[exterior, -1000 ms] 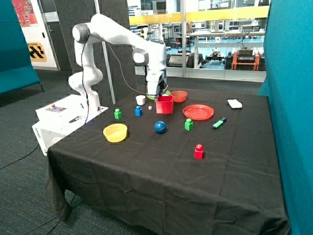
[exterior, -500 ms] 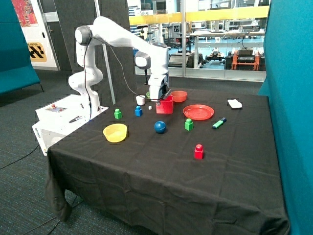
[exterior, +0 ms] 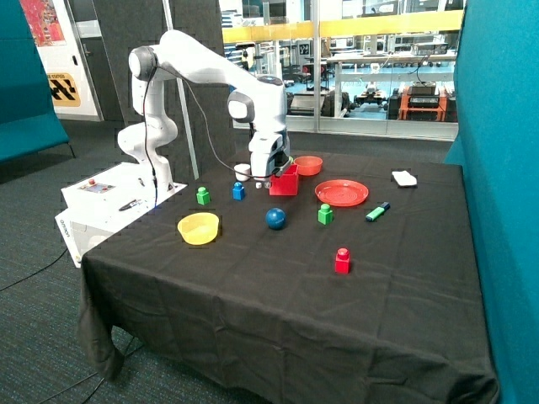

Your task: Put the ball in the red pot

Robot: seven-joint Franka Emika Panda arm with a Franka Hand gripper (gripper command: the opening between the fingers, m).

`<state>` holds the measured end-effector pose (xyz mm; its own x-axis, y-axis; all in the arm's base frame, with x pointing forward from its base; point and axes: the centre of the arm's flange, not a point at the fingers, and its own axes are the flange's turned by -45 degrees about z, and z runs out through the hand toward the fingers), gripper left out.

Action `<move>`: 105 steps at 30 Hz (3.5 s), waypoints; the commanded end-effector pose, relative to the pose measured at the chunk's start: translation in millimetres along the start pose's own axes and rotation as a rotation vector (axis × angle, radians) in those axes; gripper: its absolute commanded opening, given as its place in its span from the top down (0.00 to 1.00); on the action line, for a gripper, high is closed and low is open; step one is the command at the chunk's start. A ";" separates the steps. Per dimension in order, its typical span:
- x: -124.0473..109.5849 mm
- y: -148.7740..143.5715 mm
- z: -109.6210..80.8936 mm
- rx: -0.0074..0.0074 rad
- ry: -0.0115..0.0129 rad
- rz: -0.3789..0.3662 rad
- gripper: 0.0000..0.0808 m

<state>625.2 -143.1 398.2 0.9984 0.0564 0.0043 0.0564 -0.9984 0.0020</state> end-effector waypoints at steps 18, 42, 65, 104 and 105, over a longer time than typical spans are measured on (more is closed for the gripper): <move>-8.3 49.1 9.4 0.0019 -0.0044 0.052 0.22; -10.5 16.6 27.5 0.0021 -0.0043 -0.037 0.00; -3.9 71.6 29.4 0.0019 -0.0044 0.063 0.01; -8.1 47.8 58.0 0.0019 -0.0044 0.047 0.08; -7.0 48.0 58.1 0.0019 -0.0044 0.048 0.08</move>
<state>616.0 -193.2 343.2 0.9999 0.0108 -0.0006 0.0108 -0.9999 -0.0021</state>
